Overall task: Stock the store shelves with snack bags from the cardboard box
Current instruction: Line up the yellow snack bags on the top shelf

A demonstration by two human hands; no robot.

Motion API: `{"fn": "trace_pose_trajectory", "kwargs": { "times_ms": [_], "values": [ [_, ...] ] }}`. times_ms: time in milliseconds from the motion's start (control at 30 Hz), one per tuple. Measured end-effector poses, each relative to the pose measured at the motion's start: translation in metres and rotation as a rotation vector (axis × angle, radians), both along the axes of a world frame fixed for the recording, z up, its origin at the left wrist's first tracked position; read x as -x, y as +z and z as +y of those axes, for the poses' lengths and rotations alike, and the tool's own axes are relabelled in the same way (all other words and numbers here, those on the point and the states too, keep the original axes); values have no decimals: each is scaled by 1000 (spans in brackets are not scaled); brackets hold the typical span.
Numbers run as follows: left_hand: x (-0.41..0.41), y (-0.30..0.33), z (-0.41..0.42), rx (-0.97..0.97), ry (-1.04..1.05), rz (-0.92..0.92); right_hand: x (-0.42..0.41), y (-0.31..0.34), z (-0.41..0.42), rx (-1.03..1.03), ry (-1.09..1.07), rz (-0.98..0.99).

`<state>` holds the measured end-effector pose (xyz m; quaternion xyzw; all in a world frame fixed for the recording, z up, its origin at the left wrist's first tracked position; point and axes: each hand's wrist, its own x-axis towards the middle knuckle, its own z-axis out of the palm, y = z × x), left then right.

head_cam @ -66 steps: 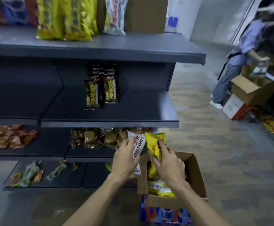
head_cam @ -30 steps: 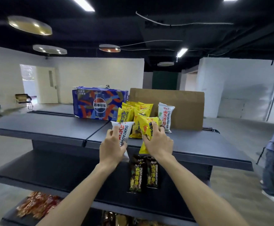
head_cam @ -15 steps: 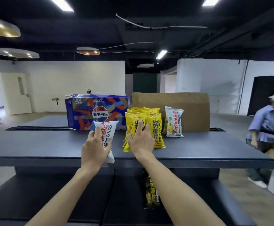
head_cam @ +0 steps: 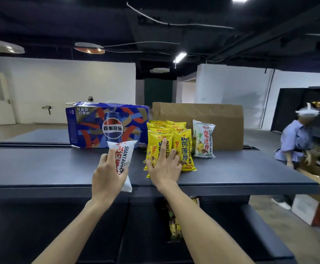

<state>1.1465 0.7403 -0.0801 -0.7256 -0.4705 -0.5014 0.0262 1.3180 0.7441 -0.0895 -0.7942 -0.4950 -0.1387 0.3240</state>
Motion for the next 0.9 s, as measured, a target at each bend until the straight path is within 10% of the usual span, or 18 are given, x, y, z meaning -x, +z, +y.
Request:
{"fn": "trace_pose_trajectory", "kwargs": {
  "times_ms": [467, 900],
  "values": [
    [-50, 39, -17, -106, -39, 33, -30, 0, -42, -118, 176, -179],
    [-265, 56, -50, -199, -136, 176, -281, 49, -100, 92, 116, -126]
  ]
}}
